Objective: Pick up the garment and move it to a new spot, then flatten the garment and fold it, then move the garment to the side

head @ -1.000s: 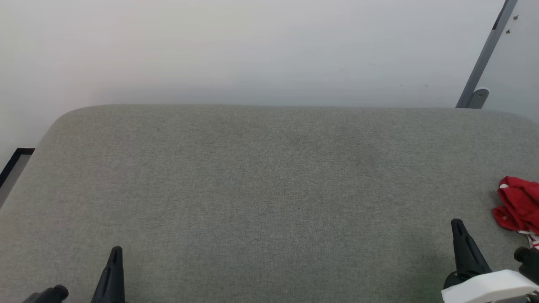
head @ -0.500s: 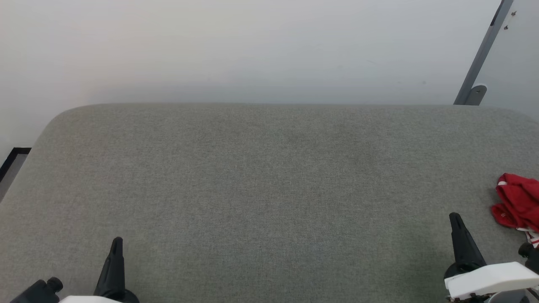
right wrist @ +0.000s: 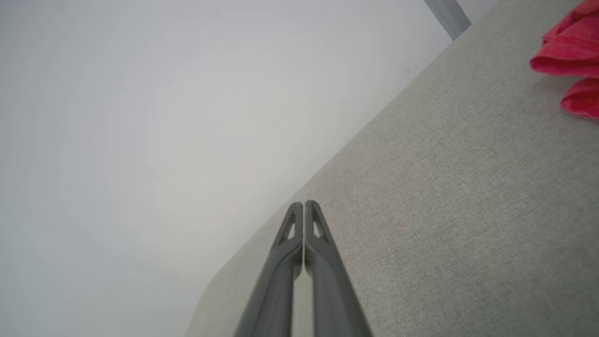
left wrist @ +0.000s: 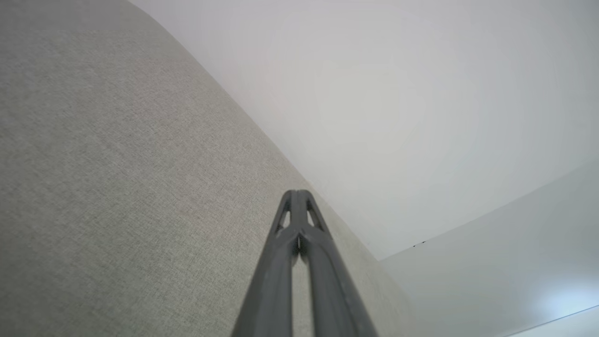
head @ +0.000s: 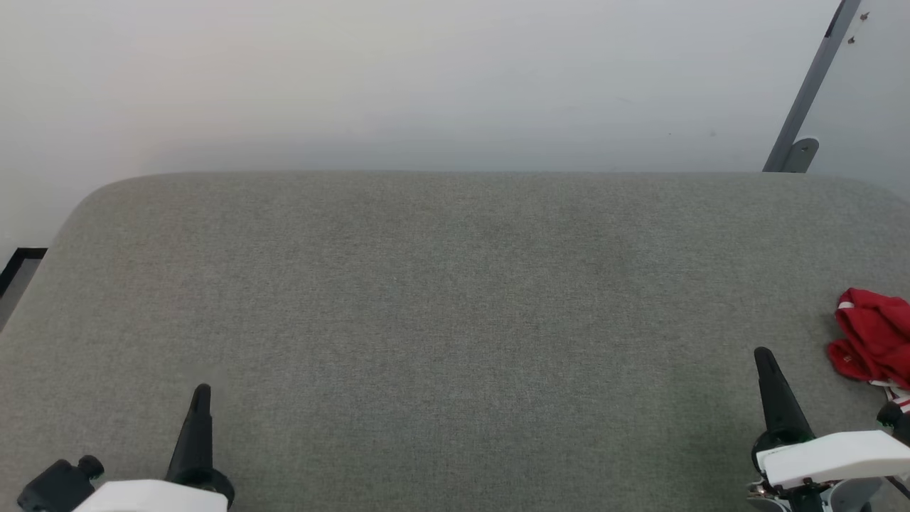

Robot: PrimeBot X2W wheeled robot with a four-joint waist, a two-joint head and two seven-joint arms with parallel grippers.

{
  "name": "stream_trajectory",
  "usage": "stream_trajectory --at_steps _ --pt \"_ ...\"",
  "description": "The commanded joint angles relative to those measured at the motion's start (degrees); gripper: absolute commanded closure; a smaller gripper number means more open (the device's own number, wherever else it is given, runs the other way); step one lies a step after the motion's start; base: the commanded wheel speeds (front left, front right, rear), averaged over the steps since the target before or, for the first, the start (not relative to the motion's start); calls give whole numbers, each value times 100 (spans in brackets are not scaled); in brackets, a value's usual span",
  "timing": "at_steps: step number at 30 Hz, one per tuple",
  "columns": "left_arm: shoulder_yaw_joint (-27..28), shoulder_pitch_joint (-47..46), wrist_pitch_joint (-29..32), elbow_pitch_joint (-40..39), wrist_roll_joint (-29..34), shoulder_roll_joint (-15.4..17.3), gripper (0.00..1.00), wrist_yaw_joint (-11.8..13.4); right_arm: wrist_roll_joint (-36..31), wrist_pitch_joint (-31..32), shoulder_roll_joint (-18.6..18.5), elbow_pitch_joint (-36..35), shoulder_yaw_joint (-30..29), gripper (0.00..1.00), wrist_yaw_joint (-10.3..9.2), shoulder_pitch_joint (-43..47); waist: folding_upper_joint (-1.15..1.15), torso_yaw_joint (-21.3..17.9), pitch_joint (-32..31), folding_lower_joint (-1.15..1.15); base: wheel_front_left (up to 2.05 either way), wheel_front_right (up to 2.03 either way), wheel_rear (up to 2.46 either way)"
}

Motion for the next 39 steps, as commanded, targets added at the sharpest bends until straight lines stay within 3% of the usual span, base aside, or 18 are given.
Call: stream_trajectory --at_steps 1,39 --pt "36 -157 49 -23 -203 13 100 5 182 31 -8 -24 -19 100 0 -140 0 -5 5 0 0 0 0" --pt "177 -678 610 278 -2088 -215 100 9 2168 414 89 231 -56 100 -1 -478 0 -122 127 0 0 0 0"
